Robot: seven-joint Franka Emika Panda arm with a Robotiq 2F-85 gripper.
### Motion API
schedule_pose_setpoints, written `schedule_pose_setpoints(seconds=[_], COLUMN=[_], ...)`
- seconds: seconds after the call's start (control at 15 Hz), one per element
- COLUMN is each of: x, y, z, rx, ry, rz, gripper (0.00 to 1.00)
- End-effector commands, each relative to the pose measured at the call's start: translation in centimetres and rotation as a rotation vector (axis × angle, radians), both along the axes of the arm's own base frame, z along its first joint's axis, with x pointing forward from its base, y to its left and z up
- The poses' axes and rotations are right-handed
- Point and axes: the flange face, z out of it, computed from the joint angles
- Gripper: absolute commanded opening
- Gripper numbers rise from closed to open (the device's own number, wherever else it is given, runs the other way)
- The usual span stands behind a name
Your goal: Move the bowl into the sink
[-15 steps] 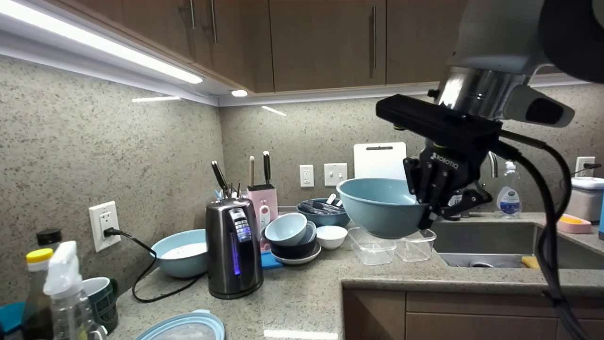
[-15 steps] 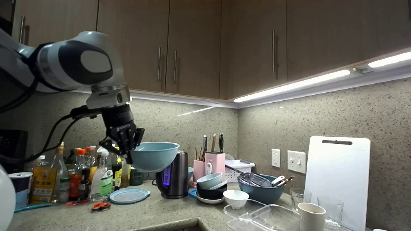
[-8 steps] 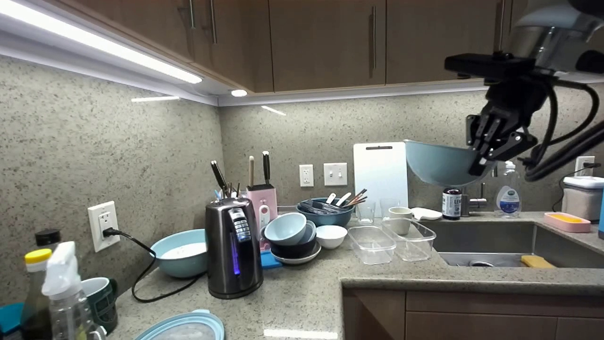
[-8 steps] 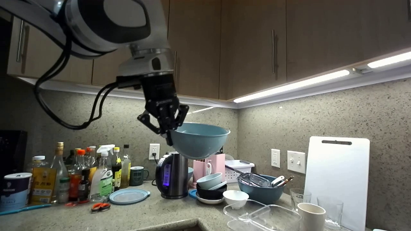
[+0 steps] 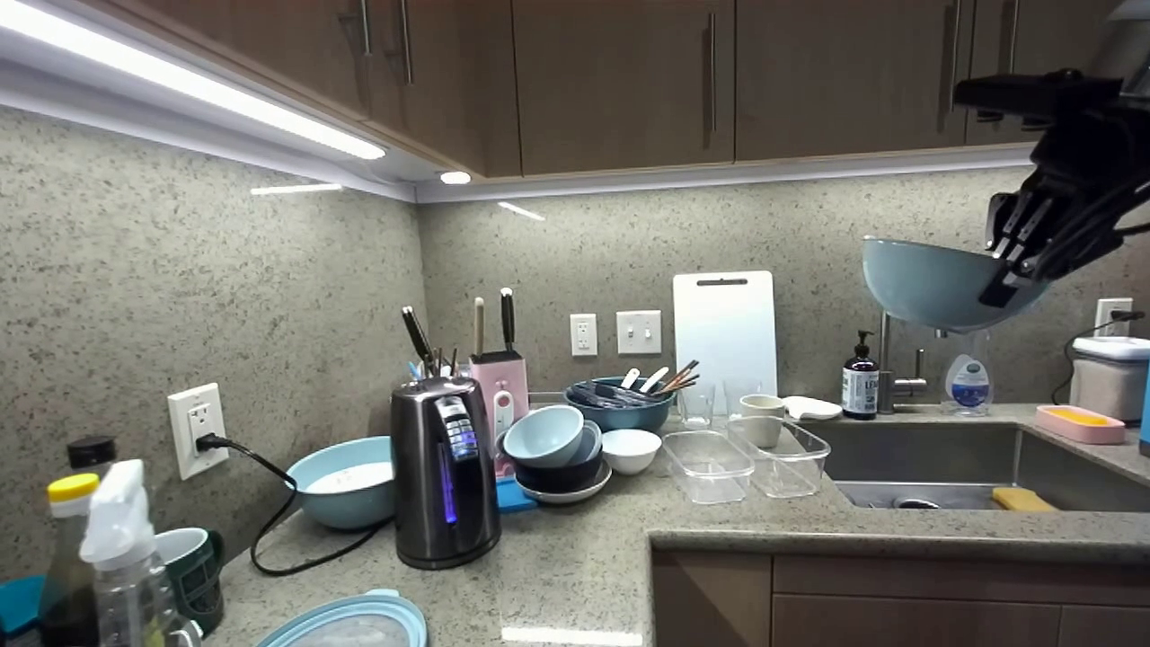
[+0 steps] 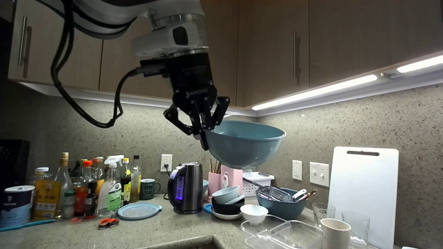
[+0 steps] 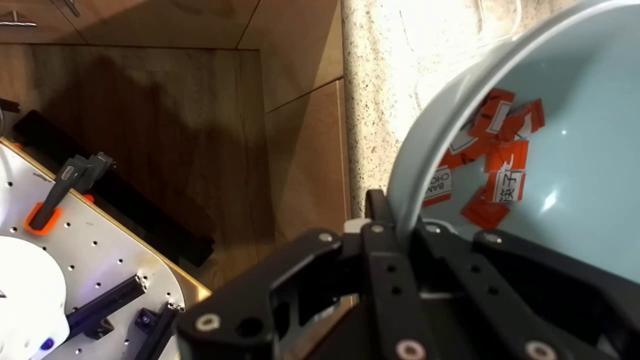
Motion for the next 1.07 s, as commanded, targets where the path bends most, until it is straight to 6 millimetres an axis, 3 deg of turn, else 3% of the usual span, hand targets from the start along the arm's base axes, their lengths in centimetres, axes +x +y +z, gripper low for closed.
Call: schedule_pose_setpoints(seconds=[0.0, 0.07, 0.27, 0.67, 0.73, 1.0], x=[0.7, 2.5, 2.8, 7.1, 4.7, 7.2], y=[-2.2, -3.6, -8.8, -17.1, -15.0, -17.2], z=[0.6, 0.9, 3.1, 7.3, 6.3, 6.6], rx=[0.052, 0.075, 0.155, 0.288, 0.249, 0.260], ry=[0.006, -0.006, -0.040, -0.096, -0.092, -0.074], rz=[-0.028, -0.061, -0.122, -0.308, -0.247, -0.281], gripper=[0.03, 0.03, 0.04, 0.04, 0.06, 0.06])
